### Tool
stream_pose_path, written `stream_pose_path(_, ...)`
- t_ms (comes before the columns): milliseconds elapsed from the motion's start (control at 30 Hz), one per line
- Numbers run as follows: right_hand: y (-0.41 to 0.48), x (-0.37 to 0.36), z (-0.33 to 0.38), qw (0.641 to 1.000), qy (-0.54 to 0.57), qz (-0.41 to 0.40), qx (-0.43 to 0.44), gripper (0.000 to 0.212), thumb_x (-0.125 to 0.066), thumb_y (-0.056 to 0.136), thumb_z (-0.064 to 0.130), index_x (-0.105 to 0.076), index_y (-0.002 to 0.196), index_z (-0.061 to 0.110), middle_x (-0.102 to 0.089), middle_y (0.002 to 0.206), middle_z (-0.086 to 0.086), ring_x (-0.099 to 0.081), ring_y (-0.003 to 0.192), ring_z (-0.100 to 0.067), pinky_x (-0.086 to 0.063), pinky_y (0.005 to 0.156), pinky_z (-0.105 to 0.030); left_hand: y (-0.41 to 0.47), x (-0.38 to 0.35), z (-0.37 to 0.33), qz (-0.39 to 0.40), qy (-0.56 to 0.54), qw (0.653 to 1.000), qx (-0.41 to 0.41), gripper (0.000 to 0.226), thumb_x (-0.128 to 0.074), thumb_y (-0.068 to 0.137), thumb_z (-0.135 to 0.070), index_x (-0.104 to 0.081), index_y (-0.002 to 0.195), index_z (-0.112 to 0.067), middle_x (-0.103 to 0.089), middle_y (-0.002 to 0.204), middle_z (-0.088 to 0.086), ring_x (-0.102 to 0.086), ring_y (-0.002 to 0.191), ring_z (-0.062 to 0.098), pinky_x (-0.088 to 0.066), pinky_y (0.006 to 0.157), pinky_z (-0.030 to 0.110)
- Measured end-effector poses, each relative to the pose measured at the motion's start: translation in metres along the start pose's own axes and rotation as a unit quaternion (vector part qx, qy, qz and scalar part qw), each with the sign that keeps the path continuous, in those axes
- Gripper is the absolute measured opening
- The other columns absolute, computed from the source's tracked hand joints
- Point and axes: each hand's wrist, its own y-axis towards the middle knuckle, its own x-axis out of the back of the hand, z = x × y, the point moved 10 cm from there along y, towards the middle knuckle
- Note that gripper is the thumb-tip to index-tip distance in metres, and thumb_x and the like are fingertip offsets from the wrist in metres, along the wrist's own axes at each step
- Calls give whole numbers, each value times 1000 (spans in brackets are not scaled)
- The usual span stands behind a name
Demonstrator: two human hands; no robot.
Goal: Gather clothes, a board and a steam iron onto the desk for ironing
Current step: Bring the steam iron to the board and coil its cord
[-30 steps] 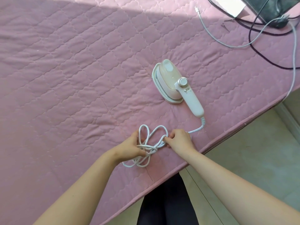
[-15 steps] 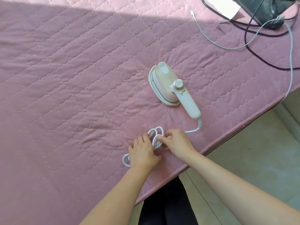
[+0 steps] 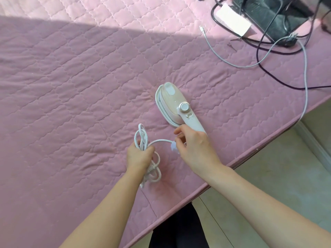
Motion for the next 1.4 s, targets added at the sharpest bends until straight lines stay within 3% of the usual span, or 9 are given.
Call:
stream_pose_path(133, 17, 36, -5, 992, -93, -81, -8, 31, -60, 88, 22, -52, 117, 17, -53, 107, -3, -51, 99, -25, -44, 73, -35, 7, -15, -29, -13, -66, 997, 31, 12, -67, 73, -6, -60, 63, -8, -54, 44, 1, -56, 44, 20, -48, 45, 27)
stream_pose_path(300, 40, 17, -40, 982, -149, 13, -118, 62, -70, 81, 38, -36, 125, 12, -40, 123, -10, -44, 112, -32, -42, 90, -39, 22, -35, -50, -25, -111, 992, 62, 9, -66, 68, -9, -60, 63, -12, -58, 43, 0, -55, 39, 19, -51, 48, 33)
stream_pose_path(567, 58, -2, -79, 962, 52, 102, -250, 58, -69, 75, 23, -32, 119, 12, -52, 100, -6, -52, 86, -25, -42, 70, -31, 43, -68, -69, -6, -135, 986, 94, 9, -65, 64, -5, -57, 64, -10, -60, 49, 8, -59, 44, 25, -56, 54, 43)
stream_pose_path(733, 63, -6, -85, 959, 52, 113, -256, 51, -66, 70, 24, -37, 111, 15, -58, 103, -8, -59, 91, -30, -53, 80, -42, 50, -70, -66, -4, -98, 992, 83, 18, -71, 70, -9, -54, 63, -11, -57, 54, 8, -57, 49, 24, -55, 60, 40)
stream_pose_path(833, 64, -5, -89, 962, 19, 100, -255, 47, -68, 69, 26, -40, 105, 14, -59, 101, -7, -54, 89, -28, -50, 75, -38, 51, -72, -69, 12, -80, 995, 62, 19, -70, 74, -8, -56, 62, -11, -57, 56, 8, -55, 49, 24, -50, 54, 34)
stream_pose_path(1067, 71, 13, -86, 972, -43, 46, -226, 30, -60, 72, 30, -47, 92, 12, -58, 90, -8, -51, 76, -29, -34, 55, -33, 53, -70, -74, 51, -71, 996, 31, 16, -71, 76, -7, -61, 64, -8, -59, 66, 15, -58, 60, 25, -53, 64, 41)
stream_pose_path(1167, 70, 14, -77, 977, -39, 49, -205, 19, -56, 69, 26, -48, 83, 16, -56, 81, -4, -51, 72, -28, -31, 49, -29, 52, -65, -69, 64, -88, 993, 41, 10, -69, 78, -4, -62, 71, -8, -61, 62, 12, -59, 51, 24, -54, 58, 37)
stream_pose_path(1333, 65, 15, -55, 982, -25, 36, -182, 14, -53, 67, 27, -48, 76, 18, -58, 78, -3, -53, 73, -28, -36, 54, -32, 41, -49, -57, 77, -132, 986, 69, 10, -66, 83, -3, -61, 75, -7, -59, 49, 4, -56, 36, 13, -45, 39, 23)
stream_pose_path(1400, 60, 17, -42, 984, -24, 30, -175, 15, -54, 67, 28, -49, 77, 17, -59, 79, -4, -53, 74, -30, -36, 56, -33, 35, -36, -52, 71, -133, 986, 66, 14, -66, 83, -4, -60, 71, -9, -56, 48, 3, -53, 37, 13, -44, 41, 23)
